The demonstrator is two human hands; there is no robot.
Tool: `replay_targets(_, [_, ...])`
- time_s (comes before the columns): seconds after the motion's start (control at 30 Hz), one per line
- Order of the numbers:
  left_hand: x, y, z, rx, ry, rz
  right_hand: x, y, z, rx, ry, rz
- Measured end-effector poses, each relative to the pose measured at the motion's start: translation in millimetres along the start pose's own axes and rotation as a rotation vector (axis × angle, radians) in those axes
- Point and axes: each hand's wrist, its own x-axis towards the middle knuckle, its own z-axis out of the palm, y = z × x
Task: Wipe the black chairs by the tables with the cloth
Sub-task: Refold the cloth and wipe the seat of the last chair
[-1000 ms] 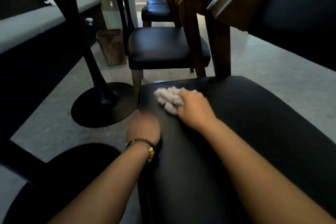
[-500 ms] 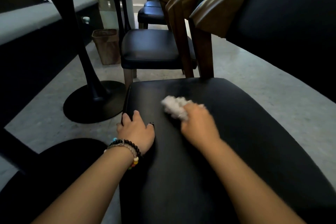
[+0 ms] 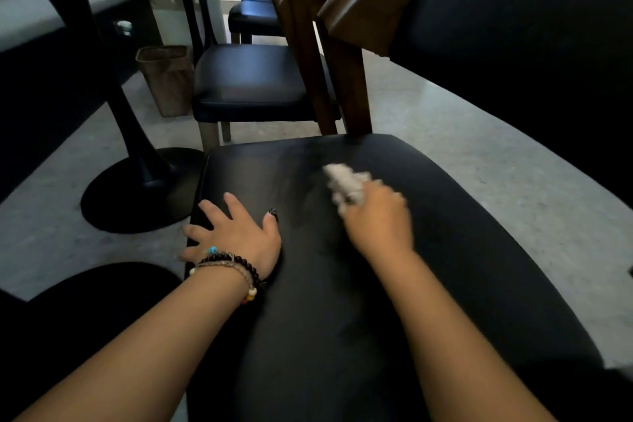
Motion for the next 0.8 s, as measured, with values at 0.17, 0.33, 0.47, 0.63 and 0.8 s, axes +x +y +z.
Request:
replay_targets(0.17, [1.7, -1.4, -0.6, -0.007, -0.003, 0.007, -65.3, 7.6, -1.4, 0.211, -0.145, -0.365])
replay_targets(0.33, [1.6, -9.6, -7.5, -0.012, -0.054, 0.054, -13.0, 19.7, -16.7, 0.075, -0.042, 0.062])
replay_targets(0.47, [3.1, -21.3, -16.4, -0.018, -0.058, 0.125, -82.2, -8.4, 0.5, 0.111, -0.118, -0.349])
replay_targets(0.63, [-9.5, -38.8, -19.8, -0.232, -0.044, 0.094, -53.1, 8.7, -4.8, 0.204, -0.183, -0.337])
replay_targets(0.8, [-35.9, -62.4, -12.5, -0.501, -0.095, -0.018, 10.9, -29.0, 8.4, 0.058, -0.117, -0.046])
